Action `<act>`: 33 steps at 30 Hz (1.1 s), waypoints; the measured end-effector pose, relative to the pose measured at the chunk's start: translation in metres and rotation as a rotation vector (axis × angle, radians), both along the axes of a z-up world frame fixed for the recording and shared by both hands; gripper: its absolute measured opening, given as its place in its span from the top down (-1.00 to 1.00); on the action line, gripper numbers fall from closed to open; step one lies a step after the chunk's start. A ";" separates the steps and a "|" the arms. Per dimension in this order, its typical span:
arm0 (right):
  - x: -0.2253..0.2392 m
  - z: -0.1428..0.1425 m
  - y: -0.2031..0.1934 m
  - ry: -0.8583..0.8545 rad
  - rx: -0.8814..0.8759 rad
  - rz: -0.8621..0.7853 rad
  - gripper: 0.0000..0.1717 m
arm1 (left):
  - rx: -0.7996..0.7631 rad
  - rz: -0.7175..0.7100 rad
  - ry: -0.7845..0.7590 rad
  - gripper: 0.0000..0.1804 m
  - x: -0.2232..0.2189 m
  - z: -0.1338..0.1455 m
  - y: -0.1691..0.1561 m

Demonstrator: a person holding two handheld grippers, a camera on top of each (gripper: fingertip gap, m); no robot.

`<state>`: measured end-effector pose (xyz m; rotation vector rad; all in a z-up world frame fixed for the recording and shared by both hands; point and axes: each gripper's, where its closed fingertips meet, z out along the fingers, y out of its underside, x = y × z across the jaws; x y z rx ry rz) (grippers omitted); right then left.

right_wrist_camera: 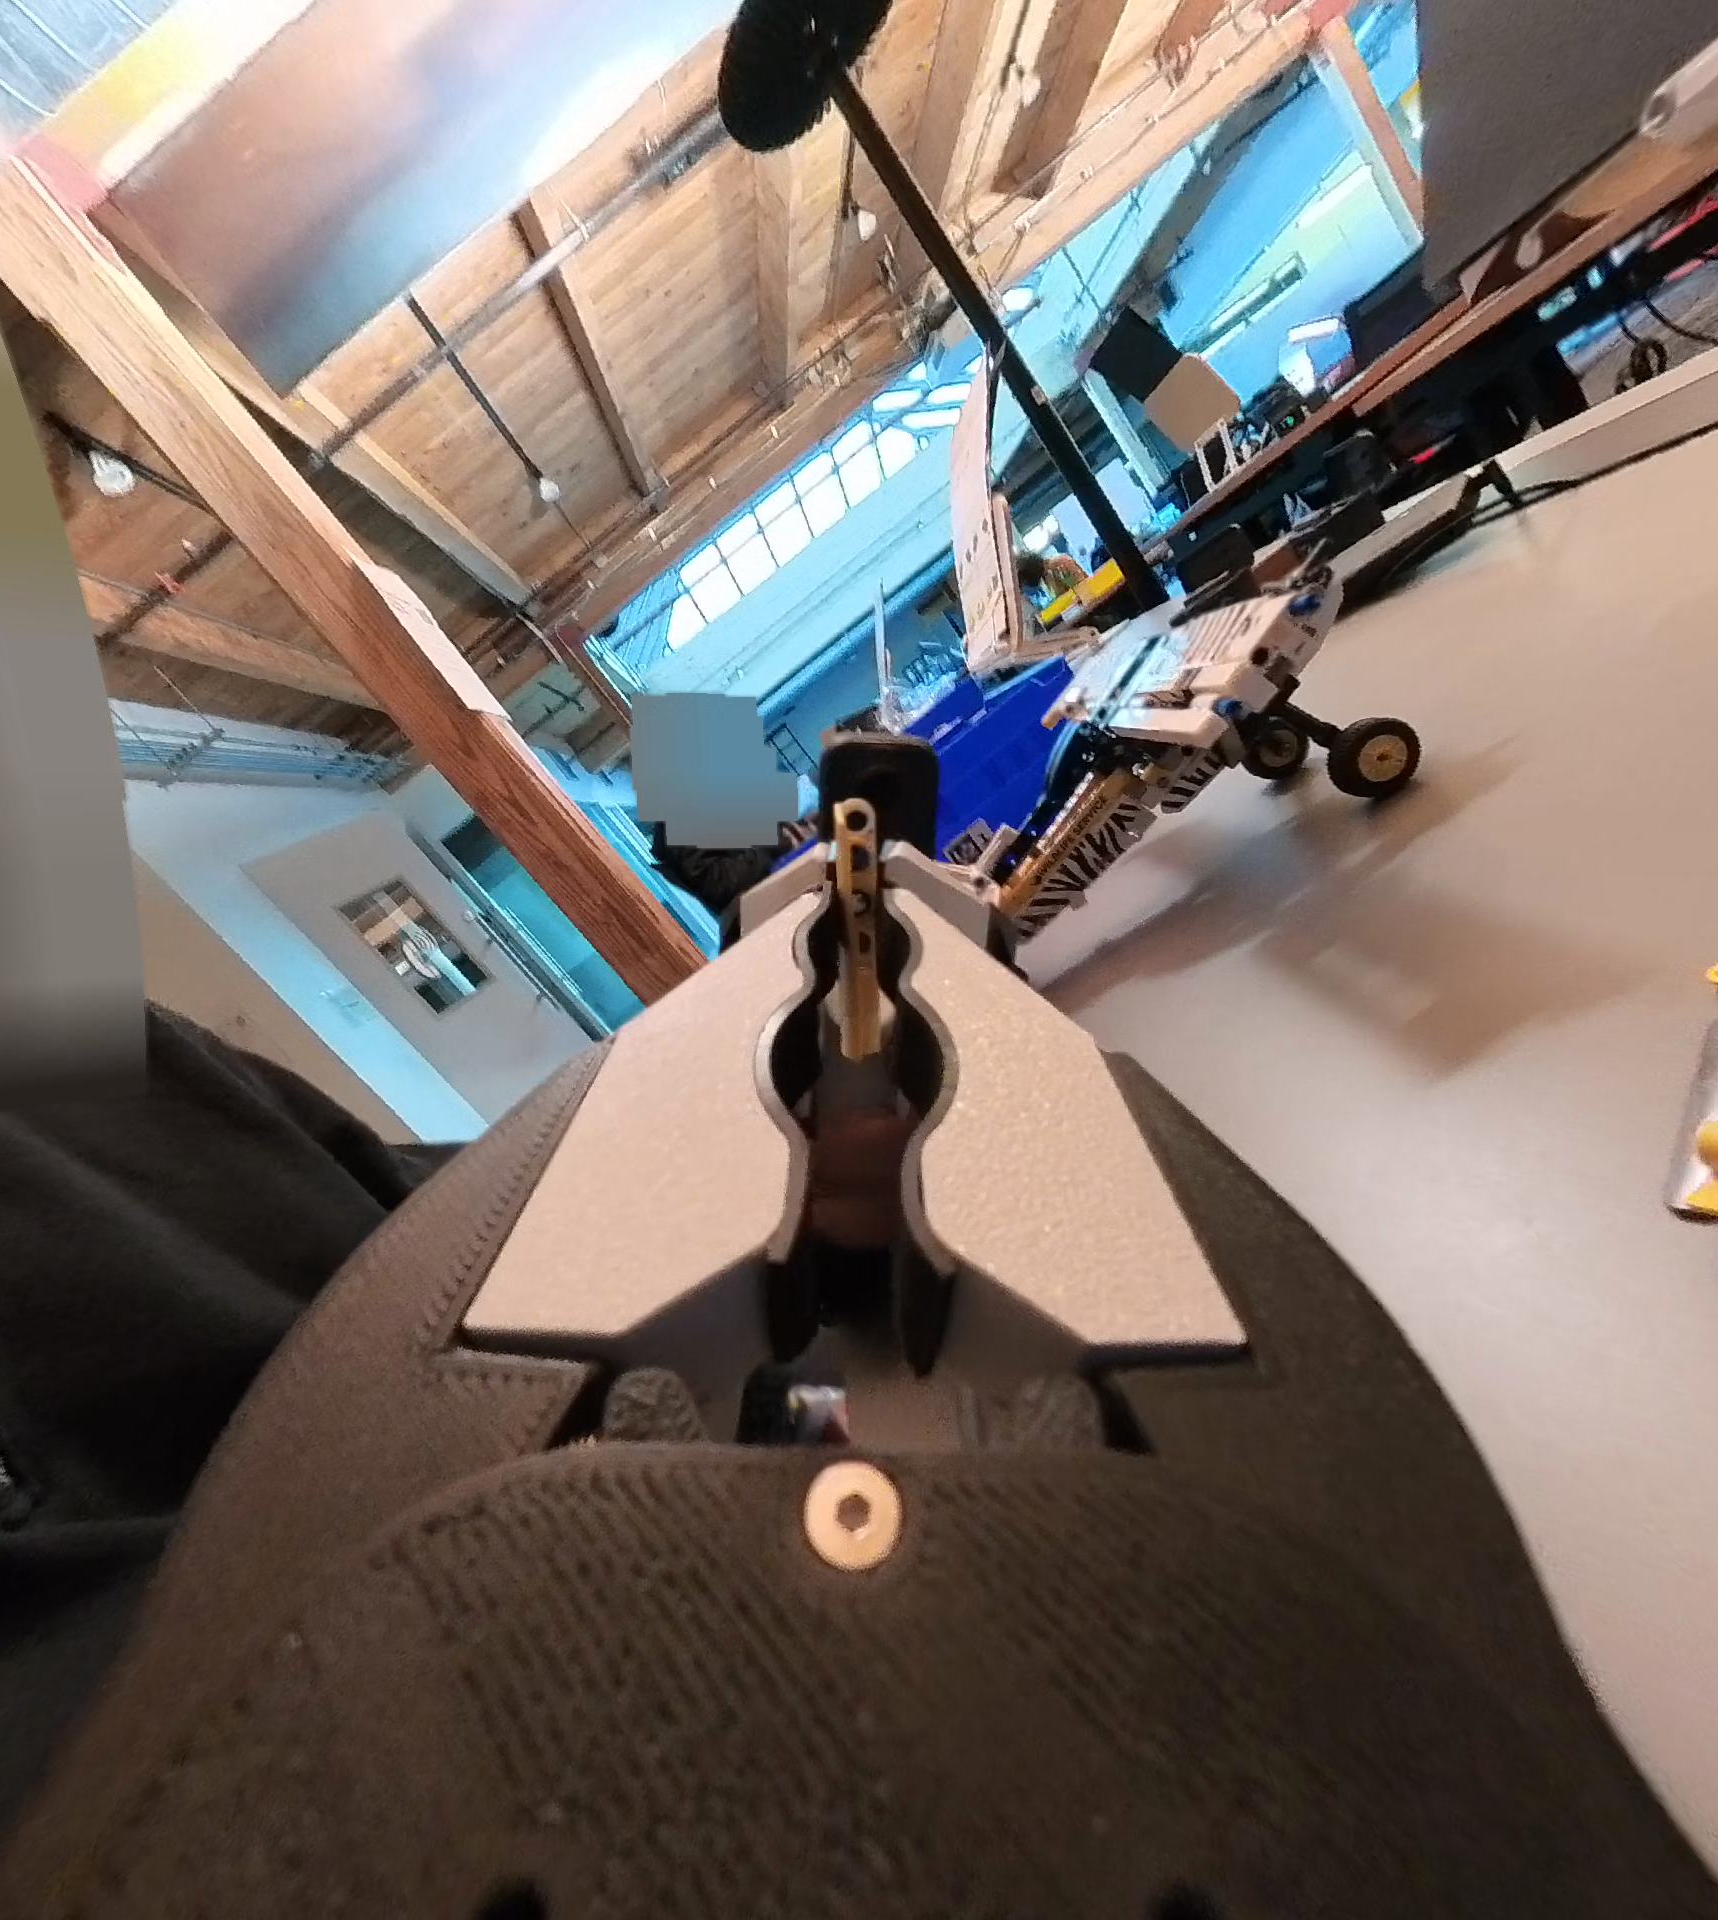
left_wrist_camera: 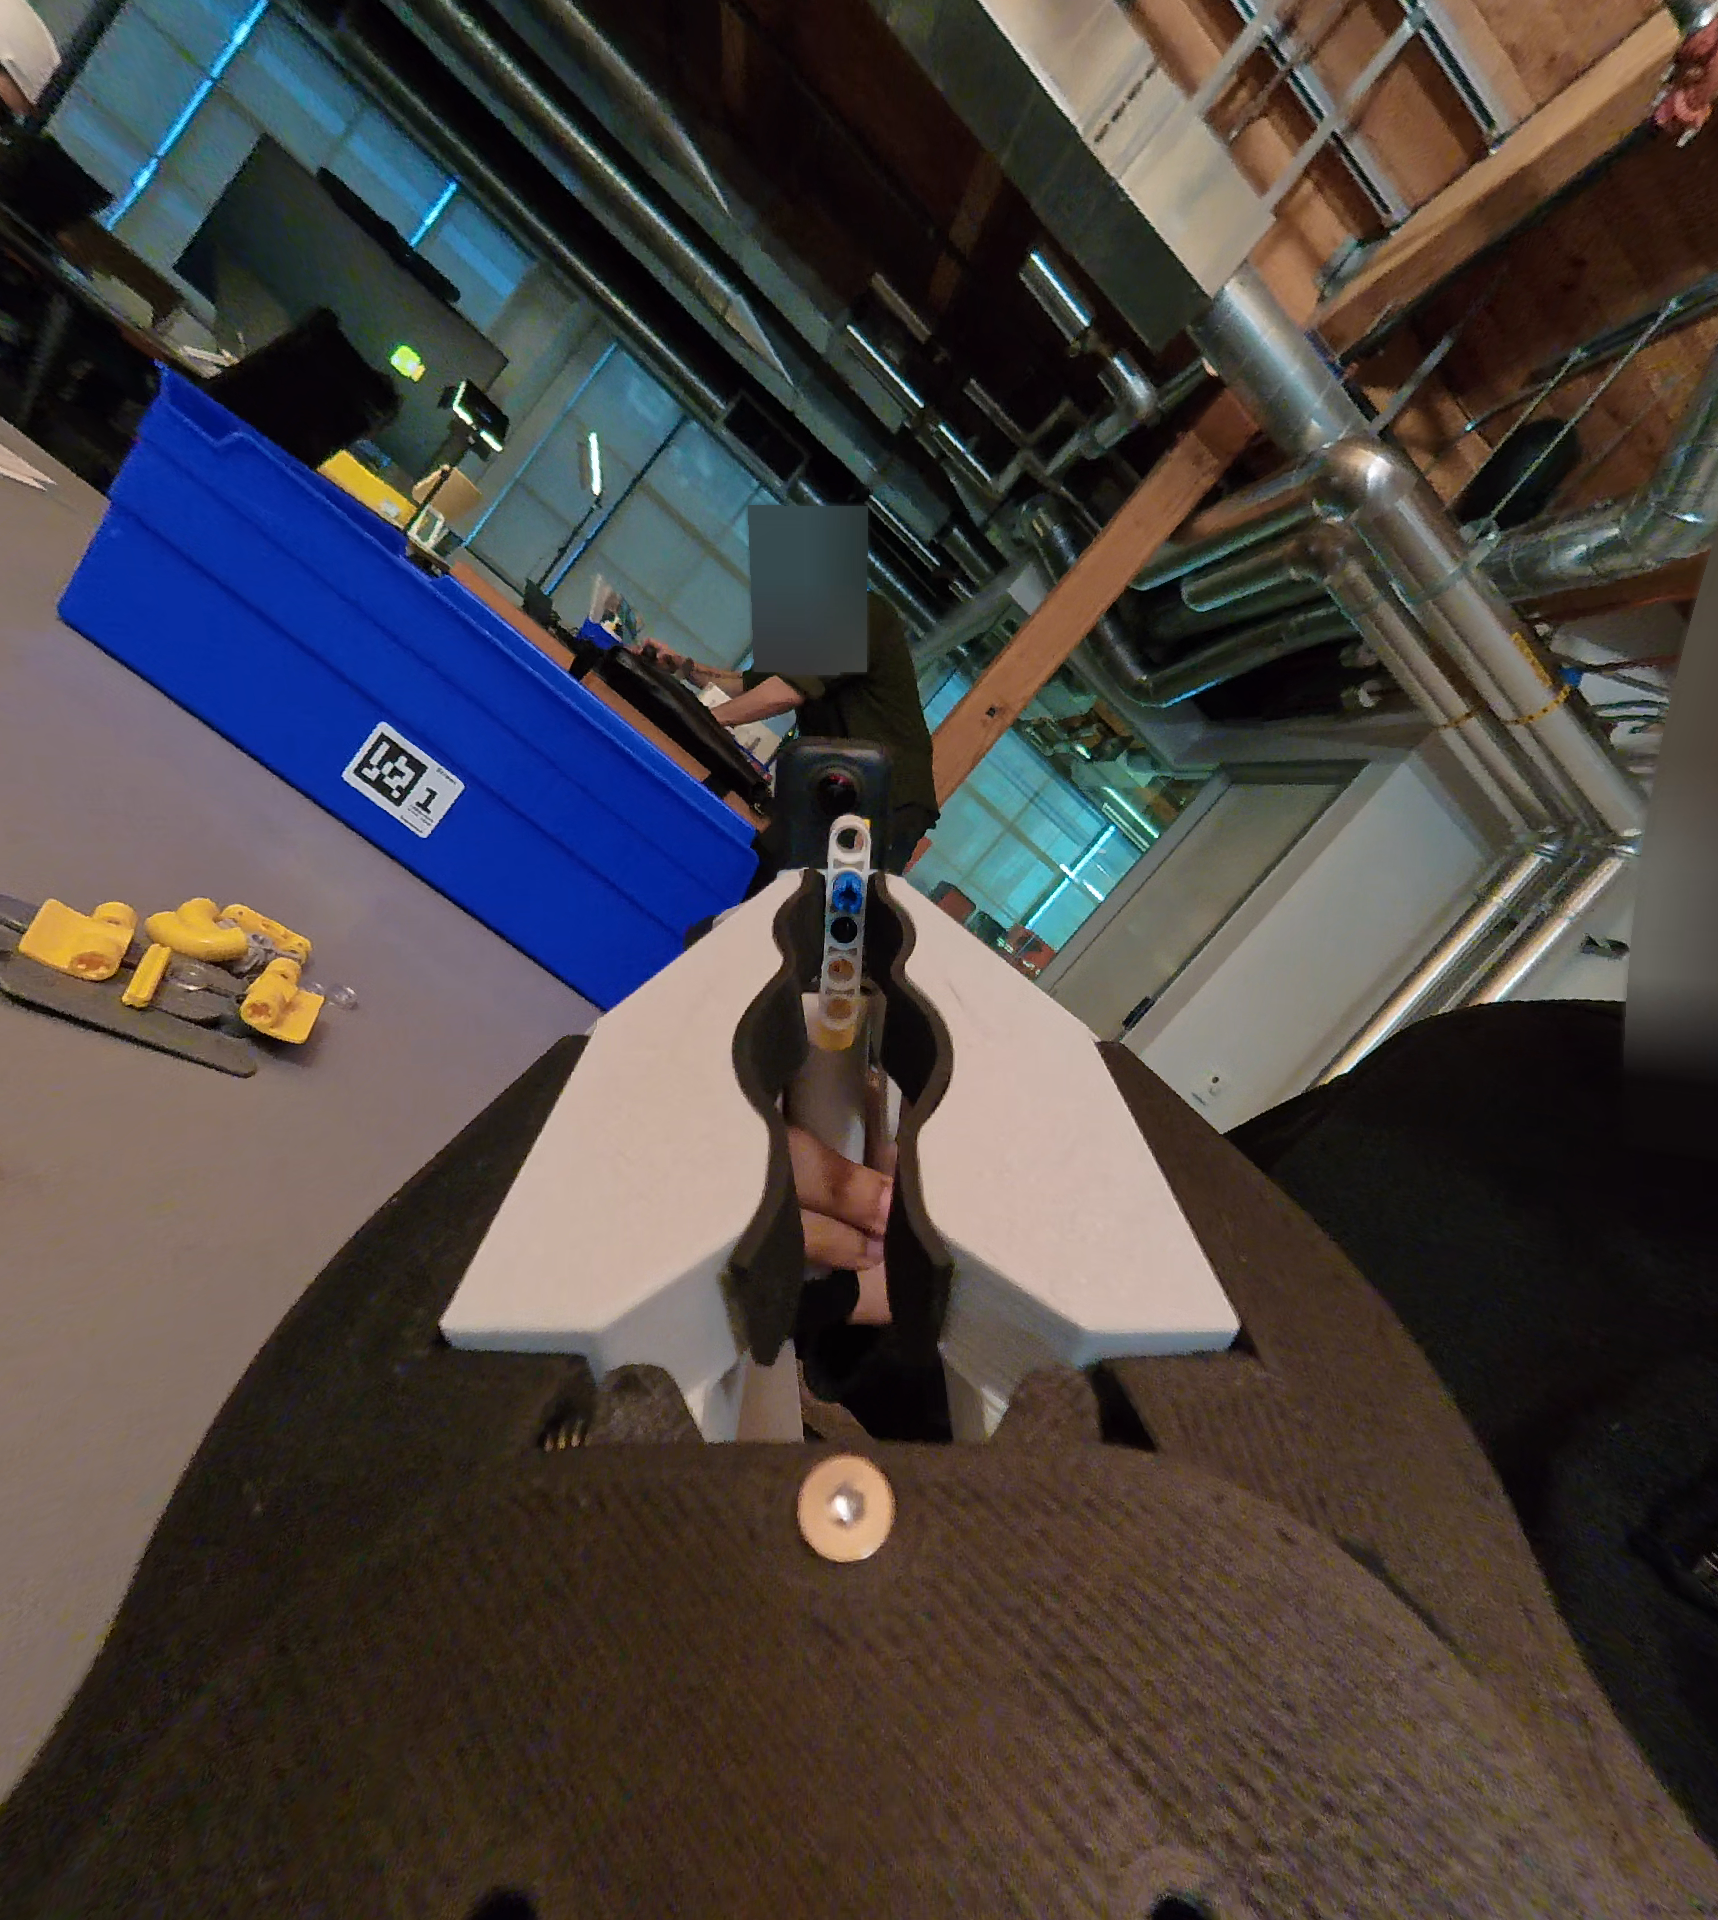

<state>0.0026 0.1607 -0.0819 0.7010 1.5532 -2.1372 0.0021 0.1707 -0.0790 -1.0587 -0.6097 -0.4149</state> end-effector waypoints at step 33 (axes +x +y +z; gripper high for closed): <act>-0.027 0.026 0.015 -0.198 -0.279 -0.198 0.96 | 0.170 0.345 -0.011 0.96 0.002 0.018 -0.032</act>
